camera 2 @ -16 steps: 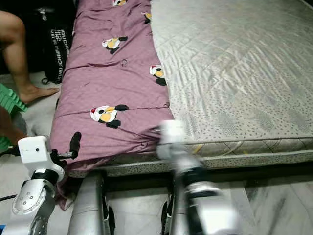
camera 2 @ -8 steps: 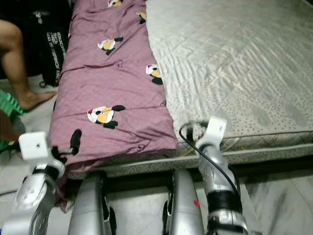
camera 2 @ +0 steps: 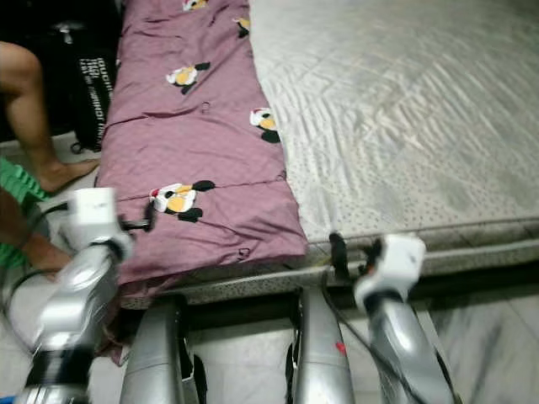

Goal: Clean up the room

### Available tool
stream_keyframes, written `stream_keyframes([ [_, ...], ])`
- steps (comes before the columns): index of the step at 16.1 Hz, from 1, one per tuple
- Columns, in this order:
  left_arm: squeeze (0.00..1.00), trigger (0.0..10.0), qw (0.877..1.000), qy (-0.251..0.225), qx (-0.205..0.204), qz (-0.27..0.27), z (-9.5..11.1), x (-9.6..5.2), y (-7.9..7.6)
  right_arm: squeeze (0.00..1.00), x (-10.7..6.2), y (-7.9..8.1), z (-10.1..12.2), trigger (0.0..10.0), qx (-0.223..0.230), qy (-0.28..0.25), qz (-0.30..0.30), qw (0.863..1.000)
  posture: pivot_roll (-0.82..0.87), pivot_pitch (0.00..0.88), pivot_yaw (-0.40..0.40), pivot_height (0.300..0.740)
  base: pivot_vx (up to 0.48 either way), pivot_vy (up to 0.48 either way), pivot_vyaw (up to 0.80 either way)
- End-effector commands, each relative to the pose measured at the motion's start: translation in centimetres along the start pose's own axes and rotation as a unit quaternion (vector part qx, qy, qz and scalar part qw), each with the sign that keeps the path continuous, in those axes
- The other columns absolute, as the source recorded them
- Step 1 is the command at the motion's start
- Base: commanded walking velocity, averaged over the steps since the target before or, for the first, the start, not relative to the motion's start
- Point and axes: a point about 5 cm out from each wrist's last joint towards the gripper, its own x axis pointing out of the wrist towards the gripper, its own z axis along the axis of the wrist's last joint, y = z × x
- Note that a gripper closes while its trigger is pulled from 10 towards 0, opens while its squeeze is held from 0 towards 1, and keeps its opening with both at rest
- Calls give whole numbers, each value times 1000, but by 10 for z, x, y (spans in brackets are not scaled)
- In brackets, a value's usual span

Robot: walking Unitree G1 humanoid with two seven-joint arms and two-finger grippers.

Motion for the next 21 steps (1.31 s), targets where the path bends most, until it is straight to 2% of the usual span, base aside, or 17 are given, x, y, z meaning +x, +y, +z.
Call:
stream_keyframes([
  [1, 0, 10000, 999, 36, 2, -11, -13, 7, -3, 0, -9, 12, 4, 10000, 16, 3, 36, 999, -118, 214, 54, 551, 0, 0, 0],
  [2, 0, 10000, 998, 43, 1, -43, -15, 14, -16, 0, -20, 12, 4, 10000, 1, 9, 27, 1000, -139, 234, 58, 551, 0, 0, 0],
  [3, 0, 10000, 998, 41, 0, -55, -15, 17, -21, 0, -23, 12, 5, 10000, -2, 9, 22, 1000, -141, 238, 59, 551, 0, 0, 0],
  [4, 0, 10000, 994, 51, 10, -96, -16, 24, -38, 0, -31, 10, 8, 10000, 1, 9, 12, 1000, -162, 265, 67, 551, 0, 0, 0],
  [5, 0, 10000, 992, 57, 15, -115, -18, 26, -46, 0, -38, 10, 10, 10000, 8, 12, 11, 1000, -172, 281, 71, 551, 0, 0, 0],
  [6, 0, 10000, 989, 46, 18, -142, -15, 32, -62, 0, -49, 14, 11, 10000, 19, 25, 25, 999, -187, 304, 75, 551, 0, 0, 0],
  [7, 0, 10000, 988, 48, 23, -147, -14, 35, -69, 0, -53, 14, 11, 10000, 18, 31, 27, 999, -194, 317, 77, 551, 0, 0, 0],
  [10, 0, 10000, 994, 10, 7, -112, 2, 46, -70, 0, -63, 15, 11, 10000, 18, 41, 17, 999, -223, 346, 81, 551, 0, 0, 0],
  [11, 0, 10000, 994, 13, 3, -104, 2, 49, -69, 0, -64, 16, 12, 10000, 19, 44, 16, 999, -227, 348, 81, 551, 0, 0, 0],
  [12, 0, 10000, 992, 58, -5, -108, -10, 50, -72, 0, -65, 16, 13, 10000, 18, 48, 13, 999, -228, 347, 80, 551, 0, 0, 0],
  [13, 0, 10000, 974, 137, 35, -175, -34, 43, -90, 0, -64, 15, 12, 10000, 16, 53, 11, 998, -226, 343, 79, 551, 0, 0, 0],
  [14, 0, 10000, 959, 168, 53, -223, -46, 35, -103, 0, -63, 15, 12, 10000, 16, 54, 11, 998, -225, 337, 80, 551, 0, 0, 0],
  [15, 0, 10000, 944, 185, 68, -264, -55, 29, -113, 0, -61, 15, 12, 10000, 15, 54, 11, 998, -222, 331, 80, 551, 0, 0, 0],
  [16, 0, 10000, 924, 211, 79, -310, -67, 19, -124, 0, -58, 15, 11, 10000, 14, 54, 11, 998, -219, 327, 81, 551, 0, 0, 0],
  [17, 0, 10000, 910, 225, 88, -338, -75, 13, -129, 0, -55, 15, 11, 10000, 13, 53, 11, 998, -217, 319, 81, 551, 0, 0, 0],
  [19, 0, 10000, 879, 240, 135, -390, -92, -1, -134, 0, -48, 17, 11, 10000, 12, 50, 15, 999, -206, 306, 78, 551, 0, 0, 0],
  [21, 0, 10000, 874, 230, 164, -394, -93, -2, -133, 0, -44, 16, 11, 10000, 11, 49, 17, 999, -200, 297, 77, 551, 0, 0, 0],
])
